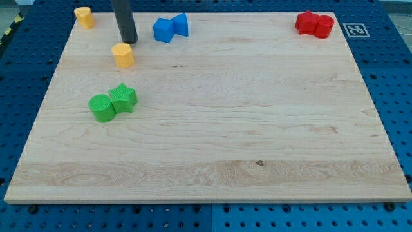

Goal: Place the yellow hexagon diagonally to yellow heart

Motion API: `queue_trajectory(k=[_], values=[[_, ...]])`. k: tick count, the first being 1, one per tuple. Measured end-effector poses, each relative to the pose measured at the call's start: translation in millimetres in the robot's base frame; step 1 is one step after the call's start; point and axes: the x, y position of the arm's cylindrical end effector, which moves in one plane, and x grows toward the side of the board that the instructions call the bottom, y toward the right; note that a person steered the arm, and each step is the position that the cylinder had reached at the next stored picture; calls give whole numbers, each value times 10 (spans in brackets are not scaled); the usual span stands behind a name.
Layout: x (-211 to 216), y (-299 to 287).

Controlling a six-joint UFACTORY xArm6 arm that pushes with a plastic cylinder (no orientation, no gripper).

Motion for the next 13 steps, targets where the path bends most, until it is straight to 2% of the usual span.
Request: queue_trajectory(k=[2, 4, 5, 9, 13], values=[[-18, -53], [29, 318], [117, 522], [772, 499], [791, -165]])
